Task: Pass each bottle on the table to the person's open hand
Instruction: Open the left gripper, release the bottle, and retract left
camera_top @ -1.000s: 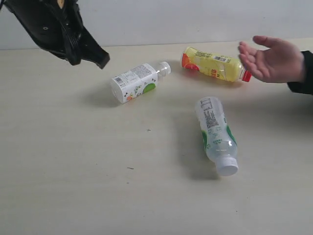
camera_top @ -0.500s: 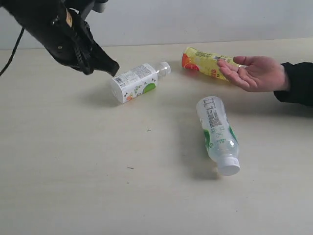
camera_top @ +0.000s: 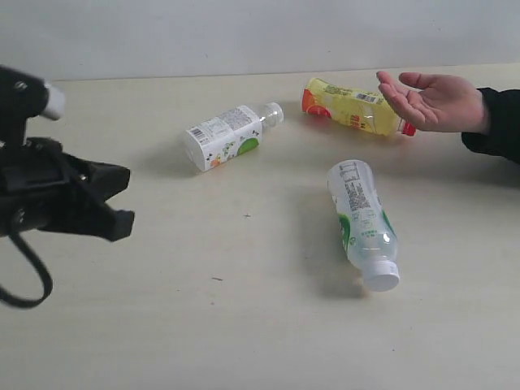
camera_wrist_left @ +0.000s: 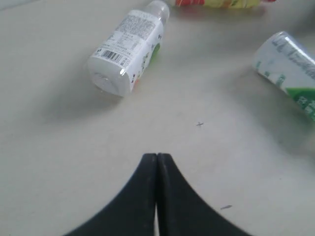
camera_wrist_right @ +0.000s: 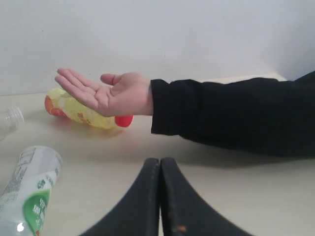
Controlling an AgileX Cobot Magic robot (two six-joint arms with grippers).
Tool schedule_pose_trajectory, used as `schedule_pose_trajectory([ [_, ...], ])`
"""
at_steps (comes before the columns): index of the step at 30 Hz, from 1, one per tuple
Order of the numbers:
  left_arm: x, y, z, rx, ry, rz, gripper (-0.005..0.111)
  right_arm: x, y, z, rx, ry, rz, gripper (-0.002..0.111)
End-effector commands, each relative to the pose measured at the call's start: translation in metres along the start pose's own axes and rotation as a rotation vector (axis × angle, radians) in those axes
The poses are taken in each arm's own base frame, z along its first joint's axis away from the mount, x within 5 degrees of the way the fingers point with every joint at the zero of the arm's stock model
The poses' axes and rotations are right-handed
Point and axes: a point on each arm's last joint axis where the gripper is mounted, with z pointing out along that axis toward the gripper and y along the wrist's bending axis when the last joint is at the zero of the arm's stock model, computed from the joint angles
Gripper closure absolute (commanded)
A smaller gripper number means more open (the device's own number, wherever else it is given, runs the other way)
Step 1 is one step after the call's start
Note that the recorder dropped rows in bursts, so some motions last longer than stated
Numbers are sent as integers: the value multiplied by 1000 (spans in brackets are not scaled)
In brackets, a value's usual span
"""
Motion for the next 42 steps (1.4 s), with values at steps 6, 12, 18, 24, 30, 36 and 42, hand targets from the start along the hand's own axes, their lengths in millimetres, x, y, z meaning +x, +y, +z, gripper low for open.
schedule_pose_trajectory([
  [6,47,-3,-46,59,-211,-22,107,-33,-5,-7,-10,-398,309,108],
  [12,64,-2,-52,55,-186,-23,107,-41,-7,-10,-39,-489,470,108],
  [18,66,-2,-52,54,-177,-23,107,-83,-7,-26,-137,-683,620,108],
  [24,66,-2,-52,54,-177,-23,107,-180,-1,30,7,-160,362,108],
  [30,66,-2,-52,54,-177,-23,107,-221,-2,123,57,504,79,108],
  [36,66,-2,-52,54,-177,-23,107,-222,7,159,-14,720,43,108],
  [42,66,-2,-52,54,-177,-23,107,-193,66,177,-248,915,-51,108],
])
